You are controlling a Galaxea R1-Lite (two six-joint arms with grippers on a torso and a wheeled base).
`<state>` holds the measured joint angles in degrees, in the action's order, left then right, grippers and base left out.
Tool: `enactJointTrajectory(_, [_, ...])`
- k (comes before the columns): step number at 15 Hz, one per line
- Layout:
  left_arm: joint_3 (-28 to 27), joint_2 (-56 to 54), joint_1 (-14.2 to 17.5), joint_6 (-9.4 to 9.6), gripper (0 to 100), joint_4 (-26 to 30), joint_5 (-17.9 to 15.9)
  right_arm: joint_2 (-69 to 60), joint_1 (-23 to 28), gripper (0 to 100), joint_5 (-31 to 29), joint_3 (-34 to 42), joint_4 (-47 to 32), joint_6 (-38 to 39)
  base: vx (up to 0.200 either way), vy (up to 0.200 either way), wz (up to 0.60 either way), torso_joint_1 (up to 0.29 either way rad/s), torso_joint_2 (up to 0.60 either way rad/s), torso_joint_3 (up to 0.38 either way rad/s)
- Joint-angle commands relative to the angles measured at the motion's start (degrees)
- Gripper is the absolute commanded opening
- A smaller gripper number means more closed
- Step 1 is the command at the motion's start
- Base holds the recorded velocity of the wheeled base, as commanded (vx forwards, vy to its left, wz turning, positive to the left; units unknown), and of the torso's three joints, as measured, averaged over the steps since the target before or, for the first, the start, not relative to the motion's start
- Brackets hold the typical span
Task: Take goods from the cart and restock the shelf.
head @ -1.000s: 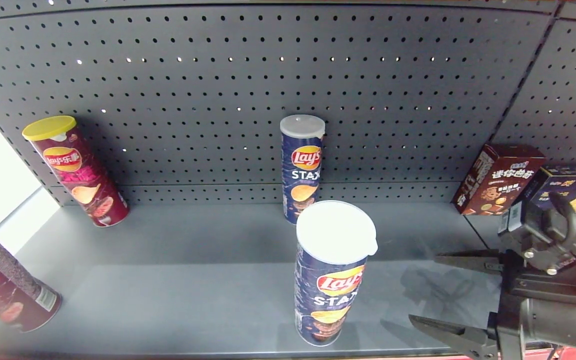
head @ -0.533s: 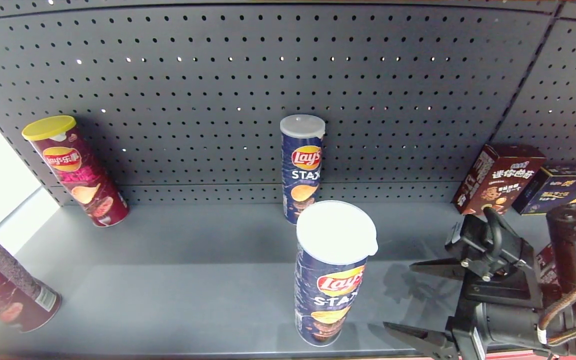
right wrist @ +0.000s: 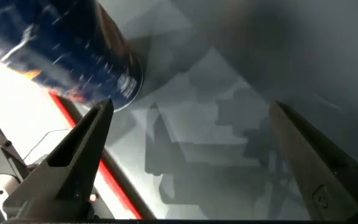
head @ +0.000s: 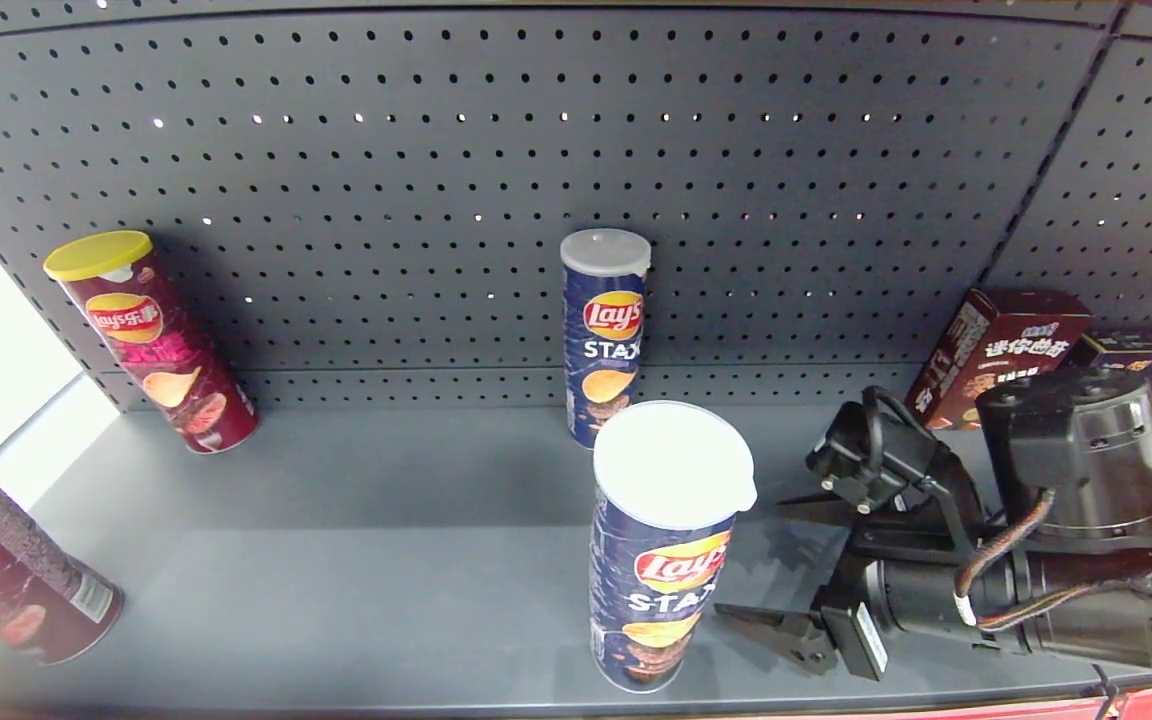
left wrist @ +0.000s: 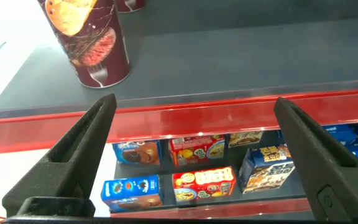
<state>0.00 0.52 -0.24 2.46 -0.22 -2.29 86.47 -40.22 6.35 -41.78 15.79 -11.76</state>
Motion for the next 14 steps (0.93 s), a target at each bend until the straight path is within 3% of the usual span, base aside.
enactJointTrajectory(1, [0.00,0.09,-0.02,0.00,100,-0.04,0.01,1.69,-0.13,100,-0.02,-0.67,0.03,-0.01,0.000,0.000,0.00,0.000,0.00,0.000])
enactJointTrajectory(14, [0.00,0.09,-0.02,-0.18,100,-0.04,0.09,3.27,-2.32,100,0.06,-1.90,0.12,-0.01,0.000,0.000,0.00,0.000,0.00,0.000])
